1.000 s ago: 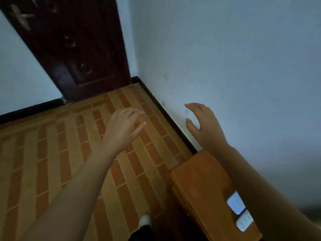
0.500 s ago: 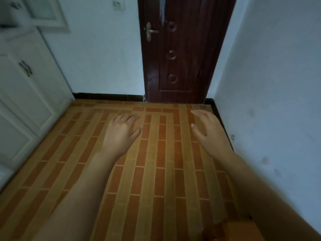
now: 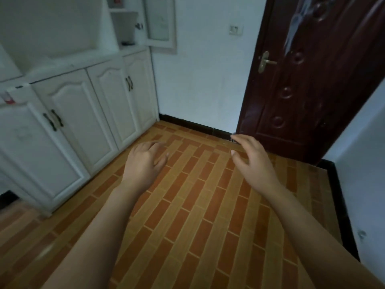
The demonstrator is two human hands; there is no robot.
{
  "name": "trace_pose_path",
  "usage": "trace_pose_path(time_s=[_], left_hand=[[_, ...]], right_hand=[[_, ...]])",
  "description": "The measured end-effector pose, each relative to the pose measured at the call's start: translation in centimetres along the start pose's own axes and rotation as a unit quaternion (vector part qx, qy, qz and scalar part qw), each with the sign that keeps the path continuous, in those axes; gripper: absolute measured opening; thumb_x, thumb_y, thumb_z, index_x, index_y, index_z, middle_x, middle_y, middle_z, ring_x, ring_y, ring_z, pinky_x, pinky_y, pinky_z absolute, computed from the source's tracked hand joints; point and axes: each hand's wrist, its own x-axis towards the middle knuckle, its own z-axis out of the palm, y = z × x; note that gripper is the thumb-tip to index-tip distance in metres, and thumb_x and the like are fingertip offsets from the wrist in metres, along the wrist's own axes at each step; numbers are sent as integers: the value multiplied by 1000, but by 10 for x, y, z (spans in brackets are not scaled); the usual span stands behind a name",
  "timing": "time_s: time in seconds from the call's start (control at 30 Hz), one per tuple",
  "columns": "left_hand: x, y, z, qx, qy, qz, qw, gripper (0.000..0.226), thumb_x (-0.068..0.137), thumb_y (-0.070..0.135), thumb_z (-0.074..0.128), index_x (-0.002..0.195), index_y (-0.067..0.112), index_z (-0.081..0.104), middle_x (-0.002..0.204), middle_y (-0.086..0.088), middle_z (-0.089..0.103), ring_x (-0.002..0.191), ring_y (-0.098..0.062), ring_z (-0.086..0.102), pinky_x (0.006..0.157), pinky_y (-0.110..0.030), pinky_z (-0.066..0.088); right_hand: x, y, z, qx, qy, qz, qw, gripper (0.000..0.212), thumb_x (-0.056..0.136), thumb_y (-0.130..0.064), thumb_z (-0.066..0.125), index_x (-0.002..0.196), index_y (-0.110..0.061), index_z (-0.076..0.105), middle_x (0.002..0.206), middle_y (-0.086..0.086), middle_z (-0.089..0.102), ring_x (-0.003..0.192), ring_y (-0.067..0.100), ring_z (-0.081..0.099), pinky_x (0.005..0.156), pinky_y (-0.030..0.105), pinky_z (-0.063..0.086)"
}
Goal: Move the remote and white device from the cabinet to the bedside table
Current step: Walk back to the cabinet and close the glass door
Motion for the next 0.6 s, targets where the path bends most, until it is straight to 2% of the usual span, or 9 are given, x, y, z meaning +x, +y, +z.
trace_pose_path(time_s=[0.23,0.6], left_hand=[[38,-32,1,31,14,-26,999,36,89,34,51,119,14,55,118,-10,62,109,-30,54,95,-44,42],[176,-35,71,41,16,-42,998,34,91,32,49,120,14,55,119,-10,61,110,-29,54,95,-42,41]], right_hand=[[59,2,38,27,-26,-39,999,39,92,-23,47,130,-19,45,132,-1,47,125,14,39,103,25,26],[203,88,60,35,-49,-42,997,40,92,-25,46,132,-20,43,135,-2,46,127,13,38,102,24,27]])
